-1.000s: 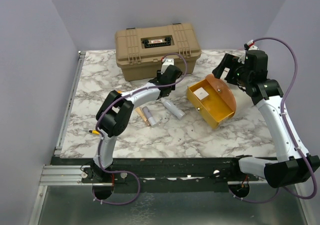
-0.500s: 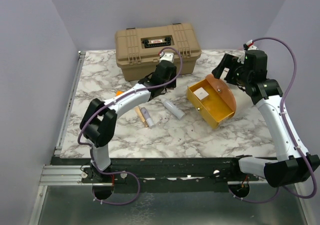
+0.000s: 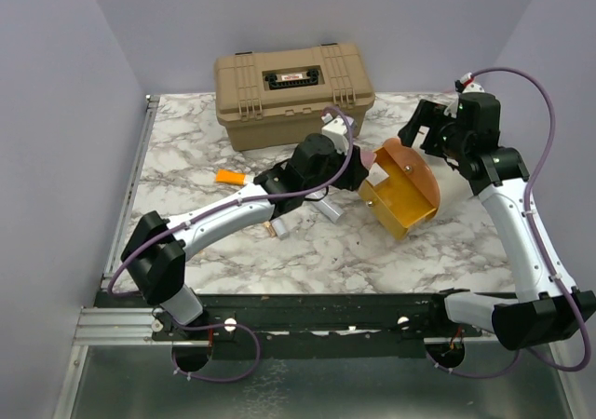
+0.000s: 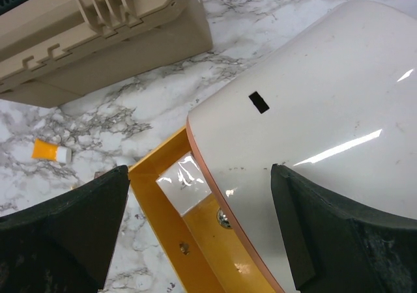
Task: Organize the makeup
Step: Pick up the makeup from the center of the board, then place the makeup in the drawer.
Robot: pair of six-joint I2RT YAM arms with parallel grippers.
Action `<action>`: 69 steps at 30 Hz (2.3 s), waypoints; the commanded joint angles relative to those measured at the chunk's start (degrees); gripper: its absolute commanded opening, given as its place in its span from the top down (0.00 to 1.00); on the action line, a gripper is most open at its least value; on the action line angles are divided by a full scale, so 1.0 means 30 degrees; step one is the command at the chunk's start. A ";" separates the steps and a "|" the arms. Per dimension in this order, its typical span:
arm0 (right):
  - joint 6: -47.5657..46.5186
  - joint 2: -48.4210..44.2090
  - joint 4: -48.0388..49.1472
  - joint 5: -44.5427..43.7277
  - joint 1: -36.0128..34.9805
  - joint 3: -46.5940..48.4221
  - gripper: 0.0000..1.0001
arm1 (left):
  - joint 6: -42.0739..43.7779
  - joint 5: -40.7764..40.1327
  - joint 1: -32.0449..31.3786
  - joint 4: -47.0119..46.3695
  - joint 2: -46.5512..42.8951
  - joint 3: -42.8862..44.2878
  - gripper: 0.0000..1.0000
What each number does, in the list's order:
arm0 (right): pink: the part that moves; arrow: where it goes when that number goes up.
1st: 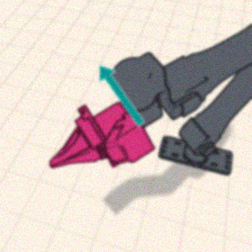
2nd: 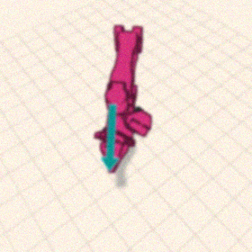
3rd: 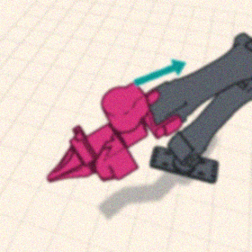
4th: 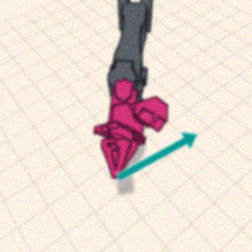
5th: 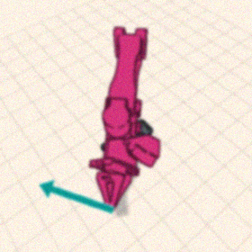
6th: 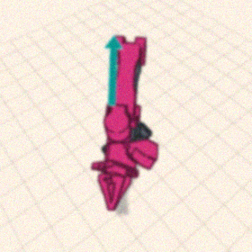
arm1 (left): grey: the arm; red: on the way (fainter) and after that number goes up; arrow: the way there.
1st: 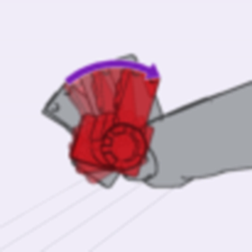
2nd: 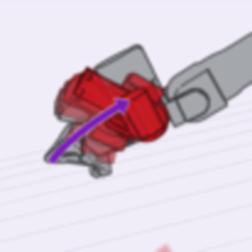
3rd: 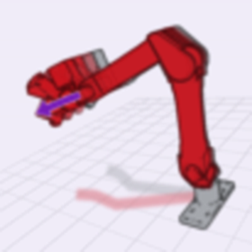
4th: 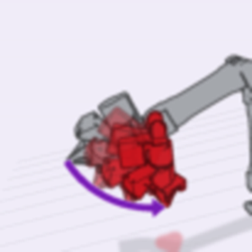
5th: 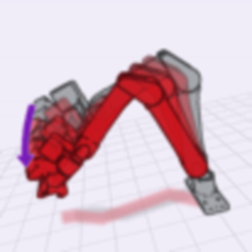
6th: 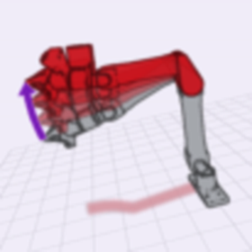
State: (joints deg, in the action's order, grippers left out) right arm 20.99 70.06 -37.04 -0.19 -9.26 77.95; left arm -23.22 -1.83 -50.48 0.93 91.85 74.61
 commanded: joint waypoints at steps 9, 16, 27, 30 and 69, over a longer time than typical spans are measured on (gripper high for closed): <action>0.0176 -0.0096 0.0045 -0.0102 0.0099 0.0432 0.04 | -0.2895 0.2919 -0.0271 -0.1811 -0.0142 0.0556 0.77; 0.0165 -0.0228 0.0098 -0.0107 0.0098 0.0368 0.04 | -0.7606 0.3634 -0.0556 -0.5826 0.0551 -0.0851 0.79; 0.0335 -0.0337 -0.0148 -0.0386 0.0097 0.0459 0.04 | -0.7608 0.0750 -0.2583 -0.6016 0.1575 -0.1144 0.79; 0.0411 -0.0507 -0.0091 -0.0436 0.0116 0.0385 0.04 | -0.7816 0.0149 -0.2798 -0.5619 0.2123 -0.0610 0.79; 0.0403 -0.0425 0.0185 -0.0107 0.0097 -0.0023 0.04 | -0.7172 -0.5311 -0.4854 -0.0342 0.4961 0.4270 0.53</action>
State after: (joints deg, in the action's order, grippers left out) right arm 22.06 69.21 -36.93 -0.36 -9.26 77.95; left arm -46.26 -16.14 -64.71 -1.13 105.86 85.41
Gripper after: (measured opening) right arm 0.959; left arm 0.497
